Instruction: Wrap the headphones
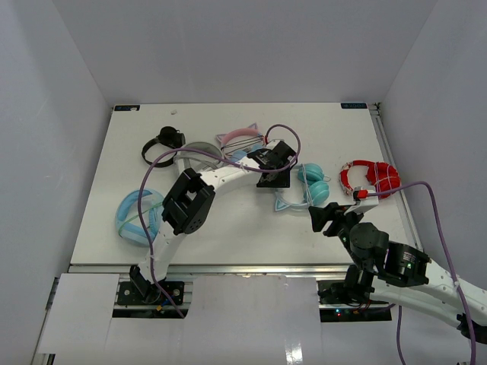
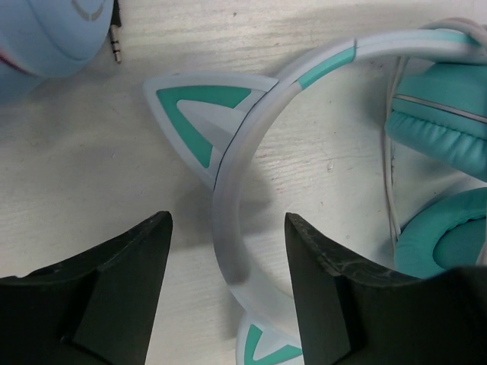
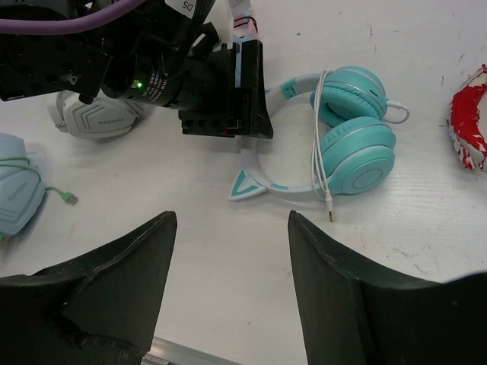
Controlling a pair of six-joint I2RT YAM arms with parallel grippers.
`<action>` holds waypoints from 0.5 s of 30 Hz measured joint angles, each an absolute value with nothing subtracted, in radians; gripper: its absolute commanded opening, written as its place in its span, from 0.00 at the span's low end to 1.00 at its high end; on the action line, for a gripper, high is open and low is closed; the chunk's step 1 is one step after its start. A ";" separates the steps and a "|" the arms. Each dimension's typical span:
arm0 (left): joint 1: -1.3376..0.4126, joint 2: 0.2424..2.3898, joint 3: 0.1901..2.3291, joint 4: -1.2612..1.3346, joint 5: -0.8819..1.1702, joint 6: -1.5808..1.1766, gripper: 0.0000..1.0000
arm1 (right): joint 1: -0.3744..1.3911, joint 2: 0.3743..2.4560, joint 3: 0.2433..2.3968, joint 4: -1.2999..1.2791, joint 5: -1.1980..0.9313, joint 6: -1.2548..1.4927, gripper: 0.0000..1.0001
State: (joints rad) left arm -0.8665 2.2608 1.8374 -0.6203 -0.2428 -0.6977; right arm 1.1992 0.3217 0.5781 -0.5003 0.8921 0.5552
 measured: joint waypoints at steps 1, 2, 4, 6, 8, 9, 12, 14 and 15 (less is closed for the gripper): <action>-0.867 2.257 1.834 -0.621 -0.245 -0.697 0.85 | 1.199 0.323 0.578 -0.500 0.892 0.555 0.67; -0.867 2.252 1.829 -0.620 -0.247 -0.696 0.91 | 1.199 0.325 0.578 -0.501 0.893 0.555 0.67; -0.866 2.234 1.817 -0.627 -0.251 -0.690 0.98 | 1.199 0.336 0.579 -0.500 0.895 0.554 0.67; -0.866 2.202 1.805 -0.629 -0.251 -0.681 0.98 | 1.199 0.356 0.580 -0.501 0.895 0.554 0.67; -0.866 2.142 1.784 -0.629 -0.252 -0.669 0.98 | 1.199 0.381 0.584 -0.503 0.893 0.551 0.68; -0.866 2.105 1.772 -0.630 -0.253 -0.663 0.98 | 1.199 0.394 0.588 -0.504 0.891 0.548 0.69; -0.866 1.965 1.740 -0.626 -0.274 -0.636 0.98 | 1.199 0.438 0.614 -0.509 0.880 0.533 0.82; -0.866 1.850 1.701 -0.613 -0.299 -0.617 0.98 | 1.199 0.467 0.641 -0.517 0.872 0.520 0.89; -0.866 1.783 1.669 -0.608 -0.315 -0.608 0.98 | 1.199 0.486 0.662 -0.522 0.869 0.510 0.91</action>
